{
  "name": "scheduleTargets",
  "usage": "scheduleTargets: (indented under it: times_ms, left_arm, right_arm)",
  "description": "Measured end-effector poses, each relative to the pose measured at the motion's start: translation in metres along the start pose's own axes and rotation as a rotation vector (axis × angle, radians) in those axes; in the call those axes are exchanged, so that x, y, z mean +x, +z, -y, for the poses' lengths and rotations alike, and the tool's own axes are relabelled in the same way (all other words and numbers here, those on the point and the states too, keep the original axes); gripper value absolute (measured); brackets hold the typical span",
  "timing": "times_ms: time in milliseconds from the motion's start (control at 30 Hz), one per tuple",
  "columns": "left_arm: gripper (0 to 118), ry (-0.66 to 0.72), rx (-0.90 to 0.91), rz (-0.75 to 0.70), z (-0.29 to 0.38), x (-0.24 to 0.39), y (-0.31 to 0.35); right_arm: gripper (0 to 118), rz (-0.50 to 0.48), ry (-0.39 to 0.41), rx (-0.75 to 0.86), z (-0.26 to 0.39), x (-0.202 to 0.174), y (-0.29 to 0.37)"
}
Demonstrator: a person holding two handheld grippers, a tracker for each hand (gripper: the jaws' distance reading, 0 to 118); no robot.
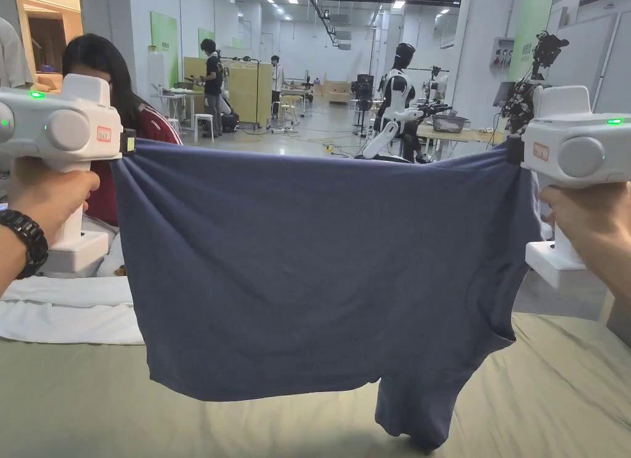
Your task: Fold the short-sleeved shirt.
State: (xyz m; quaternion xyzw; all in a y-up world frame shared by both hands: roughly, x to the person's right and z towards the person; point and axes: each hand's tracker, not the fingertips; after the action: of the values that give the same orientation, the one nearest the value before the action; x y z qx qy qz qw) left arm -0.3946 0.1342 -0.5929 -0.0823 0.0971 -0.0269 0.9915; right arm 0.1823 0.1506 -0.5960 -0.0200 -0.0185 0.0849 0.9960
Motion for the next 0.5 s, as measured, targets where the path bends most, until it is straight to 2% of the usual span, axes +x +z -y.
scheduleTargets:
  times_ms: [267,500]
  left_arm:
    - [0,0.026,-0.087,0.035,0.094,0.003,0.007]
    - [0,0.044,-0.101,0.071,0.166,-0.003,0.056]
  right_arm:
    - [0,-0.007,0.019,-0.08,0.071,-0.007,0.029]
    - [0,-0.017,0.049,-0.145,0.126,-0.005,0.091]
